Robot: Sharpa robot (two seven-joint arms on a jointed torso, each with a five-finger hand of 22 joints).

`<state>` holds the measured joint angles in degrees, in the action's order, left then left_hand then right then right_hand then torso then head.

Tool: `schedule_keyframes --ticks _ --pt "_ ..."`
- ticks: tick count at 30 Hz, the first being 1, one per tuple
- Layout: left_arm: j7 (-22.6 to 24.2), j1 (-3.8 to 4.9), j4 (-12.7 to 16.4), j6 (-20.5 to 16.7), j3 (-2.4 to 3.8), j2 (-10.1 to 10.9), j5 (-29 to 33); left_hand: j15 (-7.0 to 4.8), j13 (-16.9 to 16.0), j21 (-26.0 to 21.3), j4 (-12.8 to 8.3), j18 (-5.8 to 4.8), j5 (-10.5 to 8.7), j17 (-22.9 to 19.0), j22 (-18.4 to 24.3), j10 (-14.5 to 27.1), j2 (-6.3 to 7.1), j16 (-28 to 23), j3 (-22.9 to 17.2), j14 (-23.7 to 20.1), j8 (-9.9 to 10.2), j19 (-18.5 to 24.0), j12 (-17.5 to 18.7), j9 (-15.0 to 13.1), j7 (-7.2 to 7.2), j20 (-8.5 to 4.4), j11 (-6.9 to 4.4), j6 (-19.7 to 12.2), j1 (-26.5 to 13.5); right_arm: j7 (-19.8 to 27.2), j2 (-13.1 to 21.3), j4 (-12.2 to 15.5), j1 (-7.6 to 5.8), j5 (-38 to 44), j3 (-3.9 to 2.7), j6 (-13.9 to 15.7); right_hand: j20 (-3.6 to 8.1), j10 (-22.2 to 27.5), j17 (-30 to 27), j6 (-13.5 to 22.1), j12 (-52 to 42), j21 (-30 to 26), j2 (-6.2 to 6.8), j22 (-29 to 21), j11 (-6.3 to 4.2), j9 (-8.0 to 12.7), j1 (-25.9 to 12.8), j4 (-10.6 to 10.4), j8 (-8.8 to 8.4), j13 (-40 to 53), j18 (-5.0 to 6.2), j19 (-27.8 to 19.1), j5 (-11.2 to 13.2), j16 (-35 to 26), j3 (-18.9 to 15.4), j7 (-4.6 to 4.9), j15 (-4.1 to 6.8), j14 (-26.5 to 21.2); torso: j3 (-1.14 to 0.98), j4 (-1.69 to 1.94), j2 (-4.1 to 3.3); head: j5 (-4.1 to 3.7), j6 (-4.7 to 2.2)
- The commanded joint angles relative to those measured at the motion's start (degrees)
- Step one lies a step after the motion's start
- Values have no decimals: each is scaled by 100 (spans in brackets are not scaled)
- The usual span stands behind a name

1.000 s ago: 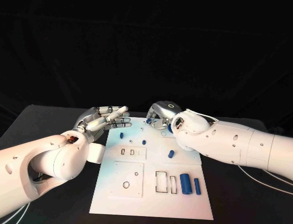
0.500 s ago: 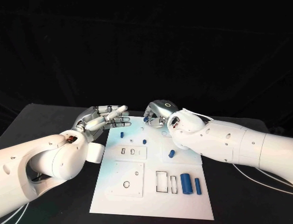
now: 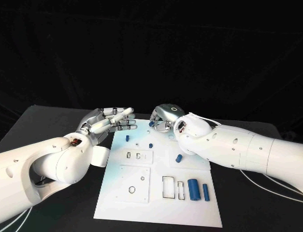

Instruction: Assemble the parts on the task board

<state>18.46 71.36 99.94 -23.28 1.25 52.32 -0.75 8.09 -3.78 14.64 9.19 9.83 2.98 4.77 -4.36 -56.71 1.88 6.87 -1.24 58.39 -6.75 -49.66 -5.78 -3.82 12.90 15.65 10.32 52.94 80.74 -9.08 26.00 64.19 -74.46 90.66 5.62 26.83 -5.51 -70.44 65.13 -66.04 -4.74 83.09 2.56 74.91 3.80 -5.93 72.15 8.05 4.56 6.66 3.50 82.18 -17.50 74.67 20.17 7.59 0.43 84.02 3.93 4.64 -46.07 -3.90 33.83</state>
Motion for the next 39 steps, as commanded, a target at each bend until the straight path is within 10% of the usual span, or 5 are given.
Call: schedule_keyframes --ticks 1,8,17,28,39 --pt "17 12 1 104 6 -17 7 46 4 6 -13 80 -3 -5 5 25 -49 -19 37 -11 33 -47 10 4 38 -7 33 12 -1 53 -16 -22 20 5 7 -219 2 -36 -8 -24 13 14 61 290 2 -10 -14 -21 13 -1 -82 46 -24 14 13 -1 28 187 8 2 -12 -10 12" --pt "16 14 -20 104 5 -34 7 46 4 6 -13 80 -3 -5 5 25 -49 -19 37 -11 33 -47 10 4 38 -7 33 12 -1 53 -40 -71 31 0 8 -235 -6 30 -67 39 58 -30 119 217 26 -3 -67 -69 -31 -12 -66 -7 -6 -17 20 24 10 165 12 -7 -13 -2 18" --pt "10 14 -31 102 5 -27 7 47 3 4 -15 80 -3 -5 7 26 -50 -24 39 -12 36 -48 13 4 38 -7 33 11 -1 29 35 -23 28 -46 8 -65 -181 872 -671 1123 85 -501 425 -502 266 207 -179 -241 -95 -163 91 -485 238 -426 -193 250 -184 -20 6 -8 -14 4 -10" --pt "0 16 -12 125 5 58 78 47 2 1 -20 81 -3 -6 10 21 -57 -30 37 -11 39 -50 15 2 32 -7 31 16 6 -104 1234 1174 -94 -448 -100 11 -130 314 -162 709 -299 -176 383 62 144 115 -105 -386 64 -31 -22 -115 -26 -25 -200 189 -98 150 5 -108 -16 -19 -44" --pt "-10 17 -19 141 4 85 71 46 -1 -1 -25 81 -3 -7 13 10 -62 -36 37 -11 38 -53 14 0 24 -7 26 24 11 -249 2299 1767 -217 -1271 -142 -864 62 -505 258 818 -1512 64 738 470 -97 101 -229 -716 105 905 -106 111 -113 317 -967 14 100 218 -25 -187 -17 -34 -72"
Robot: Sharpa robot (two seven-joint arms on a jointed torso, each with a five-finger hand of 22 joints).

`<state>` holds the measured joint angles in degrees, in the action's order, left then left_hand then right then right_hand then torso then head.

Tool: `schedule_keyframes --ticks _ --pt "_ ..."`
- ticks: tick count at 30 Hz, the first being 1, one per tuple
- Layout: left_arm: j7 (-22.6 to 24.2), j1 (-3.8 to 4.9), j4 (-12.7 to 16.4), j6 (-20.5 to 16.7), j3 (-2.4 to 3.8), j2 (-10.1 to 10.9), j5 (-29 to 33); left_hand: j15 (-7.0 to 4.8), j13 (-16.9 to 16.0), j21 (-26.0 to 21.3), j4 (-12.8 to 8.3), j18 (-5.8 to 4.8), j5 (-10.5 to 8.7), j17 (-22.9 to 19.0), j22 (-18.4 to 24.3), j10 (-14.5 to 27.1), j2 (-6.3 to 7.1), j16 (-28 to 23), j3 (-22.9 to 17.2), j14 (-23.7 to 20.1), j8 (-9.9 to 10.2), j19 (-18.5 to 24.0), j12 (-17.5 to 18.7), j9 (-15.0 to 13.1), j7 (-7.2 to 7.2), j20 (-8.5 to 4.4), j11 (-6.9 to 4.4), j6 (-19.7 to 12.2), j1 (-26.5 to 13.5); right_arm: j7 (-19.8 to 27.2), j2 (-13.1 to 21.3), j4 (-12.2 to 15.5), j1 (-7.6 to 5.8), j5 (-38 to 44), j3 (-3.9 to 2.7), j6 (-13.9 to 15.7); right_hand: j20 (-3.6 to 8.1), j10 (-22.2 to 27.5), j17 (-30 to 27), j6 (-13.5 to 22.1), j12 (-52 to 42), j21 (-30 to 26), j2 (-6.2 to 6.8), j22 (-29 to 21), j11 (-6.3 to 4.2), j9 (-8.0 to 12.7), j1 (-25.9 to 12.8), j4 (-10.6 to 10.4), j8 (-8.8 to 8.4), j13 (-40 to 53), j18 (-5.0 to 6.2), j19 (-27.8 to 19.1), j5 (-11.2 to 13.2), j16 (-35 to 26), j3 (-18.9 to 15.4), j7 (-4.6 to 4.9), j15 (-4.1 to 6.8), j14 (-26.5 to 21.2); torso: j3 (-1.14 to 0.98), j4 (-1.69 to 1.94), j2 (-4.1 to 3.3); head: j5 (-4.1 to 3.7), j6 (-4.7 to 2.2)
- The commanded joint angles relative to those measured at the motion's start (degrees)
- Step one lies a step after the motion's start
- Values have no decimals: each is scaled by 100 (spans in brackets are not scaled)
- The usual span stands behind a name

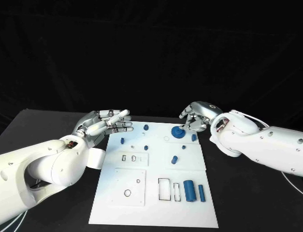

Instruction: Assemble the parts on the task board

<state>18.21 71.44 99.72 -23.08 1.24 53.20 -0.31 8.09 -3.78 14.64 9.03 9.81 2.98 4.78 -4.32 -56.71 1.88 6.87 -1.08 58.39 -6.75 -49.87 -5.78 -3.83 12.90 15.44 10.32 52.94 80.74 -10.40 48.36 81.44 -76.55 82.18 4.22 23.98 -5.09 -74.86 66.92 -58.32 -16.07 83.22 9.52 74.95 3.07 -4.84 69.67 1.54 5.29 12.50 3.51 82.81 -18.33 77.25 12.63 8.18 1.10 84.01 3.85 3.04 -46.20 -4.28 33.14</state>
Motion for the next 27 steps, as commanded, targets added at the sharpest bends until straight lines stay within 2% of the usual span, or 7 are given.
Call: schedule_keyframes --ticks 1,4,6,7,9,17,27 --pt "15 9 0 122 5 -4 27 46 -1 -1 -9 82 -3 -8 8 10 -62 -36 21 -10 39 -31 14 1 25 14 26 24 11 -118 75 41 -8 -437 -3 -609 24 -68 131 81 -576 71 44 502 -34 -7 38 -93 33 491 -115 68 -47 96 -307 -48 38 229 -18 -24 -4 6 -2" --pt "15 9 -15 126 4 -9 27 46 -2 -2 -10 82 -3 -8 9 6 -63 -39 22 -12 39 -33 14 0 22 13 24 27 11 -137 89 23 -2 -387 -4 -698 36 292 400 178 -1866 165 -44 666 -55 -35 167 -279 115 1697 -148 160 -184 283 -759 -39 30 270 -11 -10 -3 -10 0" --pt "15 8 -23 127 4 -13 27 46 -2 -2 -10 82 -3 -8 9 6 -63 -39 22 -12 39 -33 14 0 22 13 24 27 11 -147 62 -10 5 -333 -4 -728 -2 689 530 266 -3206 216 -116 763 -48 -65 359 -441 218 3050 -172 211 -212 387 -1097 -53 -9 280 -11 -6 -5 -22 3" --pt "15 8 -27 127 4 -16 27 46 -2 -2 -10 82 -3 -8 9 6 -63 -39 22 -12 39 -33 14 0 22 13 24 27 11 -149 41 -33 9 -312 -3 -741 -7 688 569 283 -3446 223 -196 781 -16 -72 392 -508 246 3297 -173 220 -225 413 -1136 -37 11 283 -10 -8 -4 -19 9" --pt "15 8 -37 129 4 -23 27 46 -2 -2 -10 82 -3 -8 9 6 -63 -39 22 -12 39 -33 14 0 22 13 24 27 11 -150 -3 -78 17 -285 -3 -762 -7 669 648 316 -3805 237 -224 811 4 -83 450 -589 289 3674 -176 236 -253 464 -1232 -18 -3 295 -7 -4 -2 -16 15" --pt "13 7 -64 131 4 -37 27 46 -2 -2 -10 82 -3 -8 9 6 -63 -39 22 -12 39 -33 14 0 22 13 24 27 11 -132 -194 -280 46 -249 0 -810 -34 355 1063 387 -4781 297 -288 923 32 -103 599 -743 385 4713 -200 303 -328 696 -1406 9 -27 364 -8 -6 -3 -13 32" --pt "11 7 -78 137 3 -49 27 46 -3 -5 -10 82 -3 -10 11 2 -63 -47 26 -15 41 -35 16 0 19 13 22 31 8 -113 -427 -574 106 -343 5 -855 -46 212 1203 401 -5157 329 -362 981 41 -112 693 -793 432 5117 -212 339 -365 775 -1434 17 -39 384 -6 -1 4 -22 53"
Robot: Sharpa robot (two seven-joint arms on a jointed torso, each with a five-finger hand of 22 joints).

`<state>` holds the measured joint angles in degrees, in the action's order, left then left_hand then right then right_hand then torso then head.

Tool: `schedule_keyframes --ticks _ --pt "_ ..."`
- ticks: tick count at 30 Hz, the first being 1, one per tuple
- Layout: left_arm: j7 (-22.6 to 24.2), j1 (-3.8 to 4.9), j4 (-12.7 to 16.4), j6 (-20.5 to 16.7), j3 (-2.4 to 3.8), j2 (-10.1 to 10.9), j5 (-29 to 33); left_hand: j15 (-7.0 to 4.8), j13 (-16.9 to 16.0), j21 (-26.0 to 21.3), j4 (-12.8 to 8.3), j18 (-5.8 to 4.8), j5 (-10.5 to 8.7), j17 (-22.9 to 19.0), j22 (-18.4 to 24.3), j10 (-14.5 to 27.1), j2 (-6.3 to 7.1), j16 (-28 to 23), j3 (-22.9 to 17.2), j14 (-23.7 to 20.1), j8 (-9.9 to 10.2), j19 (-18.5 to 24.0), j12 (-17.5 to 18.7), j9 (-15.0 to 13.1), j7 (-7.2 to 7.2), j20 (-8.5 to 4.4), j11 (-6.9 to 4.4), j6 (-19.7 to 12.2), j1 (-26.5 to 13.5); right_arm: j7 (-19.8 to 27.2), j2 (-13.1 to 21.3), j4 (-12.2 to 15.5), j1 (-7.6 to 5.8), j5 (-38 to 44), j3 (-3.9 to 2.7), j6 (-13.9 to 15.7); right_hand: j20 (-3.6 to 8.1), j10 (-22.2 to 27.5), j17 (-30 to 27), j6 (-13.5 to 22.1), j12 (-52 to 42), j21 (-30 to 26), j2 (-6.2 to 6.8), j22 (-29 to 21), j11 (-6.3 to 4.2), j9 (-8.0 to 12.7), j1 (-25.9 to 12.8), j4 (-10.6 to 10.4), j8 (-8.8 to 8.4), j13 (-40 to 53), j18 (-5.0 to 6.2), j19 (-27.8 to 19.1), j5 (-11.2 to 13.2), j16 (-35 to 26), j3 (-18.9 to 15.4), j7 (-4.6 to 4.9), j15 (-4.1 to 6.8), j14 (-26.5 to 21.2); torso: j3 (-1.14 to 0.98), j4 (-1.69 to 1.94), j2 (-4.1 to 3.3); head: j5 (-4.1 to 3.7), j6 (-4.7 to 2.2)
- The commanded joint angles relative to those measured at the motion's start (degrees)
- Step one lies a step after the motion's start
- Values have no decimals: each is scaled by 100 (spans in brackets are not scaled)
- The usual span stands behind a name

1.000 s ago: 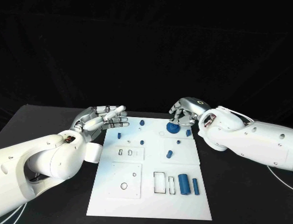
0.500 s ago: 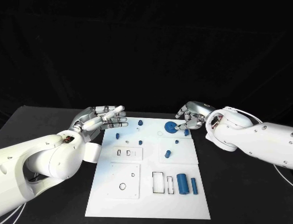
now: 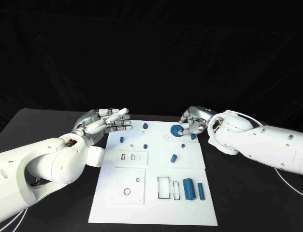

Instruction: Assemble the parts on the task board

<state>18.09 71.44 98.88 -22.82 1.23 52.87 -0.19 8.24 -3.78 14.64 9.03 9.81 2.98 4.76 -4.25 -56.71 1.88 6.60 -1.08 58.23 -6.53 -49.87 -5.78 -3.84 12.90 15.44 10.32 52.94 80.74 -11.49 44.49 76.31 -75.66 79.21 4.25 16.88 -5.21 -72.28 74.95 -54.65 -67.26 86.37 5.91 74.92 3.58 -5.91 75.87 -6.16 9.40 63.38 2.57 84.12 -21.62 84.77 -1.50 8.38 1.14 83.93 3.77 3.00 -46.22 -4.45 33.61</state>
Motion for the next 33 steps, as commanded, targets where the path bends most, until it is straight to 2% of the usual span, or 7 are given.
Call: schedule_keyframes --ticks 1,13,24,26,27,29,33 --pt "23 7 5 111 4 -16 15 31 -3 -5 -11 83 -3 -8 5 2 -63 -21 27 1 19 -35 16 0 19 13 22 31 8 -1 -71 -99 26 -58 3 -155 -34 -53 406 35 -54 15 -5 984 -10 -5 77 -24 23 46 -119 209 -38 25 -21 -3 -44 393 3 3 4 -4 5" --pt "21 7 -2 112 4 -25 15 31 -3 -5 -11 83 -3 -8 5 2 -63 -21 27 1 19 -35 16 0 19 13 22 31 8 16 -229 -267 63 -99 9 -218 -39 -85 441 41 -154 23 -34 1000 -5 -7 113 -34 36 156 -122 218 -54 45 -18 0 -49 397 3 4 3 4 15" --pt "13 7 -4 113 4 -23 15 31 -3 -5 -11 83 -3 -8 5 1 -63 -22 27 0 20 -35 17 0 19 13 22 31 8 23 -280 -332 71 -75 12 -289 -37 -223 500 -80 -411 48 -140 1044 -25 -32 217 -35 115 437 -132 245 -46 79 29 -24 -38 404 -1 -1 1 11 19" --pt "10 7 -5 115 4 -23 15 31 -3 -7 -12 83 -3 -9 7 0 -63 -28 31 -2 23 -38 20 0 20 13 22 32 7 2 -287 -323 78 24 14 -268 -24 -305 529 -187 -528 65 -182 1073 -48 -55 321 12 162 568 -138 265 133 94 86 -49 -21 408 -2 -1 1 11 20" --pt "8 7 -5 116 4 -23 15 31 -3 -7 -12 83 -3 -9 7 0 -63 -28 31 -2 23 -38 20 0 20 13 22 32 7 -10 -289 -315 82 111 14 -244 -9 -365 561 -266 -610 84 -217 1101 -67 -73 471 92 196 661 -145 284 383 110 162 -70 1 414 -2 0 0 12 19" --pt "5 7 -6 118 4 -23 15 31 -3 -7 -12 83 -3 -9 7 0 -63 -28 31 -2 23 -38 20 0 20 13 22 32 7 -33 -290 -287 94 349 15 -136 17 -471 599 -417 -747 116 -270 1151 -110 -113 682 214 262 821 -158 320 624 129 300 -119 30 420 -4 1 1 12 22" --pt "1 7 -7 116 4 -21 15 31 -3 -7 -12 83 -3 -9 7 0 -63 -28 31 -2 23 -38 20 0 20 13 22 32 7 -10 -285 -234 106 612 16 174 47 -566 632 -561 -862 151 -297 1204 -153 -155 798 297 327 958 -173 358 679 144 423 -170 63 426 -3 -2 2 19 19"
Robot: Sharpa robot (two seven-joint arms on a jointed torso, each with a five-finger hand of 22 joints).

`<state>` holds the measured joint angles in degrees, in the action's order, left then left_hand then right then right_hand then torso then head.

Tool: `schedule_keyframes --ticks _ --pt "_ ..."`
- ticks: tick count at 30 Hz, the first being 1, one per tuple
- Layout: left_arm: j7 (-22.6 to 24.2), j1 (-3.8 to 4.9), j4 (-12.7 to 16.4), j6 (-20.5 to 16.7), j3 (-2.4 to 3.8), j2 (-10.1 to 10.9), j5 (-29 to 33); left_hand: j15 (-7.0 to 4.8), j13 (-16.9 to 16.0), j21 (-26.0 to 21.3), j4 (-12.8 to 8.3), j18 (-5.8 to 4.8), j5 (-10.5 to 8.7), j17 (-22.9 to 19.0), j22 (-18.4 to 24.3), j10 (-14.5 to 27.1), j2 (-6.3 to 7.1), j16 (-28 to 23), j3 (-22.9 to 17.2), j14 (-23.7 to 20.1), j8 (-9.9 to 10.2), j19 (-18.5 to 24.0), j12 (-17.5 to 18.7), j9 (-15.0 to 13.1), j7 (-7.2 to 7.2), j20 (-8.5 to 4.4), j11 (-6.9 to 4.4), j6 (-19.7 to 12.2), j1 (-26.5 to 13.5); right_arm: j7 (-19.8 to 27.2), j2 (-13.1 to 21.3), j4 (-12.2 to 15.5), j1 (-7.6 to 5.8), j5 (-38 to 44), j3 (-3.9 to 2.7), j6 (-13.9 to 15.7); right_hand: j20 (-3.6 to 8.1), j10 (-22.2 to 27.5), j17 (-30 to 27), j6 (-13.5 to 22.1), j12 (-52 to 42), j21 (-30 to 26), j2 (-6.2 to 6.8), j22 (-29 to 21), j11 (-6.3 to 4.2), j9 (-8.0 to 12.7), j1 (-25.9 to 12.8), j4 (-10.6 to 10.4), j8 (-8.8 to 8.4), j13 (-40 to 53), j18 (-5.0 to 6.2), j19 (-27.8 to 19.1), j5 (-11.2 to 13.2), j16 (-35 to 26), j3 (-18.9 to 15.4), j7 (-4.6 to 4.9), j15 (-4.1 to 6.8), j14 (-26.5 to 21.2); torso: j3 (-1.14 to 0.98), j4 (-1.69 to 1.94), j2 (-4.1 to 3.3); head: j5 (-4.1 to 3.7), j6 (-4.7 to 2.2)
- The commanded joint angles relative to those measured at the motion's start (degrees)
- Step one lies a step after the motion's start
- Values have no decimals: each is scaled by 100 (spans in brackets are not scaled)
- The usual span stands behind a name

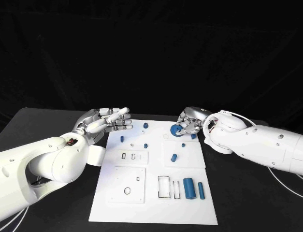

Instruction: Assemble the parts on the task board

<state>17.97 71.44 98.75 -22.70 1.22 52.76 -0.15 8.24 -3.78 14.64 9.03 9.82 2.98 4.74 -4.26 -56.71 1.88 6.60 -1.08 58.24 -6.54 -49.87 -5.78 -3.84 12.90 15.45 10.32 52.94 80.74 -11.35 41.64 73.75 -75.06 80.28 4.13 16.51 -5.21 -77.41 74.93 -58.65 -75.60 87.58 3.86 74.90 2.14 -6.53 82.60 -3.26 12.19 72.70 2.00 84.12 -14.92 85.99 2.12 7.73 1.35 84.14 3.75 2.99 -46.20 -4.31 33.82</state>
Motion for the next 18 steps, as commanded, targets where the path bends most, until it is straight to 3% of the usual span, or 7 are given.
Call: schedule_keyframes --ticks 1,12,18 --pt "13 7 6 103 5 -9 12 32 -3 -7 -12 82 -3 -7 8 0 -62 -28 31 -2 24 -38 20 0 19 12 22 32 7 -12 2 34 48 533 28 286 52 -66 637 -178 -42 37 -96 1216 -14 -97 119 6 55 44 -118 365 4 24 75 -110 47 405 -1 -1 -2 13 -10" --pt "17 7 2 91 5 -8 12 32 -2 -8 -12 82 -3 -8 9 1 -63 -32 33 -3 26 -39 23 0 21 12 23 31 6 71 29 353 37 585 27 893 90 -137 648 -230 -113 60 -79 1254 -46 -122 -10 -47 44 141 -127 391 -233 30 218 -141 79 407 3 1 2 30 -48" --pt "20 7 14 78 5 -3 12 32 -2 -8 -12 82 -3 -8 9 1 -63 -32 33 -3 26 -39 23 0 21 12 23 31 6 54 -146 468 -78 612 28 1114 96 -127 649 -205 -101 67 -43 1267 -43 -123 -48 -57 4 144 -131 400 -414 31 328 -133 81 406 8 -5 1 38 -75"
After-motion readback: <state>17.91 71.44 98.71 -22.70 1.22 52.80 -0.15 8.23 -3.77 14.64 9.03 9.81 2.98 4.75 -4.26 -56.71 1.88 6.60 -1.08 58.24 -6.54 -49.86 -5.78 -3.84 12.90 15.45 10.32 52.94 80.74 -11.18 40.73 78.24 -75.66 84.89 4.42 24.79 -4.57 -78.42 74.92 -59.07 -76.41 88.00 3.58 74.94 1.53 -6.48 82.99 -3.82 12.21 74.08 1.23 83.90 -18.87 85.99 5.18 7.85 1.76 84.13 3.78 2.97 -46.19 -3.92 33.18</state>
